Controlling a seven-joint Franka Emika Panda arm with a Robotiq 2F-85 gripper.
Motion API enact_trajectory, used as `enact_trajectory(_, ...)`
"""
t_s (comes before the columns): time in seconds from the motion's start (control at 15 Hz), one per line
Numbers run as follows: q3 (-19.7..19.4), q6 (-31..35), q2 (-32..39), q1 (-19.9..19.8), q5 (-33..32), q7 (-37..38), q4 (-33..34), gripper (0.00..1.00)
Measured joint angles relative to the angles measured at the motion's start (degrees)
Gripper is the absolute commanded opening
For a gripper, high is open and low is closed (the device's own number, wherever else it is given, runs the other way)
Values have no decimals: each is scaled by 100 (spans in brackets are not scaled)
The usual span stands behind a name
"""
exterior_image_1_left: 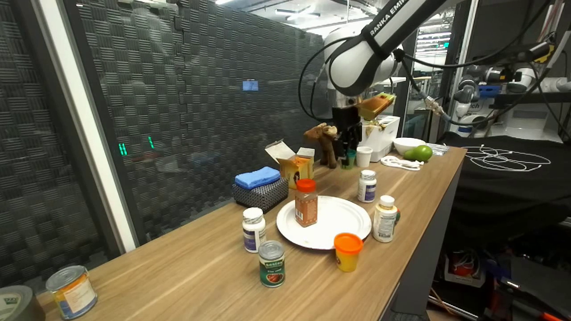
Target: Pick up the bottles and small containers from the table and put them on the white plate.
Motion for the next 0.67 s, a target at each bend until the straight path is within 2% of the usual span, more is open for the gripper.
enact_trajectory(0.4, 414, 142, -939, 165, -4, -485, -773, 24)
enact_trajectory(0.67, 698, 550, -1130, 355, -6, -948, -1388, 24)
